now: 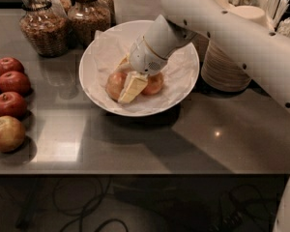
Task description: Pick apple from white bowl
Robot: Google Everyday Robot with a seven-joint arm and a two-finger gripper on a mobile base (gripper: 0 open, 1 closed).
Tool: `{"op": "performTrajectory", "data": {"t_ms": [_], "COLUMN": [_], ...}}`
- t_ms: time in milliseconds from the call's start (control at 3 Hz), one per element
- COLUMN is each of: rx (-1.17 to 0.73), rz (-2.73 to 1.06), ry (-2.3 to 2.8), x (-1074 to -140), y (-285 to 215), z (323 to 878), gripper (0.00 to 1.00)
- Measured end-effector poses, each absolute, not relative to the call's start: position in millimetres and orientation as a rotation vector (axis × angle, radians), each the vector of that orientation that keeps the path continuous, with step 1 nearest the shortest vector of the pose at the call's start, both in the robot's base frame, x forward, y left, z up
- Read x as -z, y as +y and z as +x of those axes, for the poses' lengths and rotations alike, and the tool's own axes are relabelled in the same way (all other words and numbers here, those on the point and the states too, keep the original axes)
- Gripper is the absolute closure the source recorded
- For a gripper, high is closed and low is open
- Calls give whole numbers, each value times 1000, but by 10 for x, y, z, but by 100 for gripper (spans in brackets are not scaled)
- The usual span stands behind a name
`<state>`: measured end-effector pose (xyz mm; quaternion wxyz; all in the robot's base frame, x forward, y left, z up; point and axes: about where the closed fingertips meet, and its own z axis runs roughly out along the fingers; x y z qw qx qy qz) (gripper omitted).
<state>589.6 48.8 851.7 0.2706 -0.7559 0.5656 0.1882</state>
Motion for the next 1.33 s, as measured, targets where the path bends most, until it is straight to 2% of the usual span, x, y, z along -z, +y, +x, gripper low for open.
{"op": "performTrajectory", "data": {"t_ms": [333,667,1333], "rx": [-507,-507,-532], "rz": [-2036,-2037,-2004], "ry": [1524,1524,1492], "x": [-8517,-8517,-8613], "y": [489,489,471], "z": [5896,5896,5920], "gripper": [88,100,100]}}
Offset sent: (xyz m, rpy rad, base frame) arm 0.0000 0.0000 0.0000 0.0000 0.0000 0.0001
